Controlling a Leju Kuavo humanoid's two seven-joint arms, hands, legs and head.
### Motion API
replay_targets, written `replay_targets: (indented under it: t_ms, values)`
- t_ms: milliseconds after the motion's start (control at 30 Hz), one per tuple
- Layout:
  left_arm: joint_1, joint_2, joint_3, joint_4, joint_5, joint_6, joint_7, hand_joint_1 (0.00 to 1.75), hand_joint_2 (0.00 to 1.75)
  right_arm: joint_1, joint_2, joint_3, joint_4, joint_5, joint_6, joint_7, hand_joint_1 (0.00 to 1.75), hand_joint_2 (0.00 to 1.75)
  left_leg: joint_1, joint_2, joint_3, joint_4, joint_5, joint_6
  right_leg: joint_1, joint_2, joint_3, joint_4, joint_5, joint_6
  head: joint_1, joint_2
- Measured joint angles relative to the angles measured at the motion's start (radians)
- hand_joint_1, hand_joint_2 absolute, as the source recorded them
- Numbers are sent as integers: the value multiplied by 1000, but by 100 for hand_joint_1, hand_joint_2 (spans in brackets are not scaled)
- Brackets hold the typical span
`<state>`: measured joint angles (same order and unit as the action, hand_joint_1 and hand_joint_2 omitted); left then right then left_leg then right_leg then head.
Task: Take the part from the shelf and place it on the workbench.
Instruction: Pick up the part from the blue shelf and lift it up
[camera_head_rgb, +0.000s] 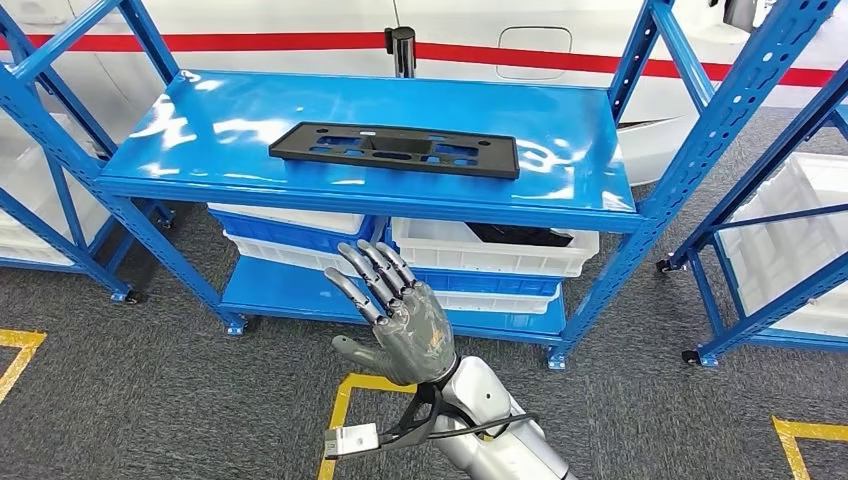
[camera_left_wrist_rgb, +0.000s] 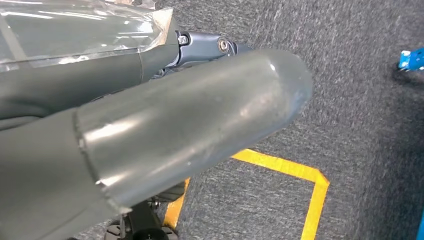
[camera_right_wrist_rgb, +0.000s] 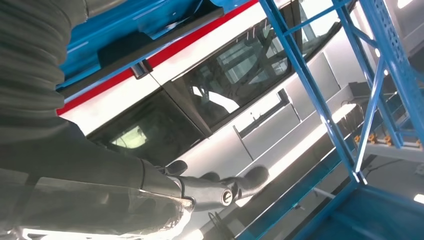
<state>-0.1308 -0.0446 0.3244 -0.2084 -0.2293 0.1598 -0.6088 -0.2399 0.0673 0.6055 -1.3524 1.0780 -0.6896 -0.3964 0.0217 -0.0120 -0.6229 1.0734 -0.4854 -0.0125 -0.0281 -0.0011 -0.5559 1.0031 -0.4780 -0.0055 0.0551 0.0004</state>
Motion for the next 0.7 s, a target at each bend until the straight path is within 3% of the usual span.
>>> replay_targets:
  t_ms: [100, 133, 167, 267, 333, 400, 467, 533, 600, 633, 667, 700]
  values:
    - [0, 0, 1, 0, -1, 5, 2, 0, 0, 0, 2, 0, 5, -1, 0, -1, 0, 175, 0, 8, -101, 195, -81, -7, 8, -2, 2, 0, -6, -12, -1, 0]
    - [1, 0, 1, 0, -1, 6, 2, 0, 0, 0, 3, 0, 7, -2, 0, -2, 0, 175, 0, 9, -119, 221, -81, -5, 11, -2, 4, 0, -8, -15, -1, 0]
    - [1, 0, 2, 0, -1, 7, 3, 0, 0, 0, 3, 0, 9, -2, 0, -3, 0, 175, -1, 9, -114, 203, -59, -1, 14, -2, 7, 0, -11, -16, -1, 0]
    - [-1, 1, 5, -1, -2, 12, 5, 0, 0, -3, 10, 0, 12, -2, 0, -3, 0, 175, -10, 16, -16, 5, 37, 28, 22, -2, 24, -2, -22, -15, 0, 0]
    - [-5, 3, 8, -2, -1, 18, 6, 0, 0, -7, 15, 0, 15, -4, 0, -3, 0, 175, -20, 22, 18, -61, 43, 44, 24, -3, 32, -5, -27, -6, -1, 0]
    - [-6, 3, 10, -3, 1, 23, 8, 0, 0, -10, 19, 0, 19, -7, 0, -3, 0, 175, -24, 18, 29, -77, 39, 54, 26, -4, 39, 0, -21, 11, -2, 0]
    - [-7, 3, 12, -4, 2, 26, 8, 0, 0, -15, 22, 0, 22, -9, 0, -2, 0, 175, -20, 13, 54, -95, 41, 62, 28, -3, 33, 30, -31, 19, -1, 0]
    - [-7, 1, 12, -6, 2, 26, 8, 0, 0, -22, 23, 1, 27, -13, 0, -1, 0, 175, -16, 9, 72, -103, 40, 66, 25, -2, -19, 125, -74, 15, 1, 0]
    - [-6, 0, 13, -6, 2, 26, 8, 0, 0, -23, 21, 1, 33, -18, 0, 2, 0, 175, -16, 4, 78, -104, 31, 67, 22, -1, -104, 250, -116, 16, 2, 0]
    - [-5, -2, 14, -6, 1, 25, 8, 0, 0, -21, 20, 1, 37, -19, 0, 3, 0, 175, -16, 2, 83, -103, 26, 66, 20, -1, -135, 282, -119, 23, 2, 0]
    - [-4, -2, 14, -6, 1, 24, 8, 0, 0, -20, 19, 1, 40, -20, 0, 4, 0, 175, -15, -1, 90, -103, 19, 63, 18, -1, -145, 274, -104, 32, 2, 0]
    - [-3, -4, 14, -6, -1, 23, 8, 0, 0, -19, 18, 1, 42, -21, 0, 4, 0, 175, -14, -4, 100, -103, 11, 60, 16, -1, -136, 227, -70, 45, 2, 0]
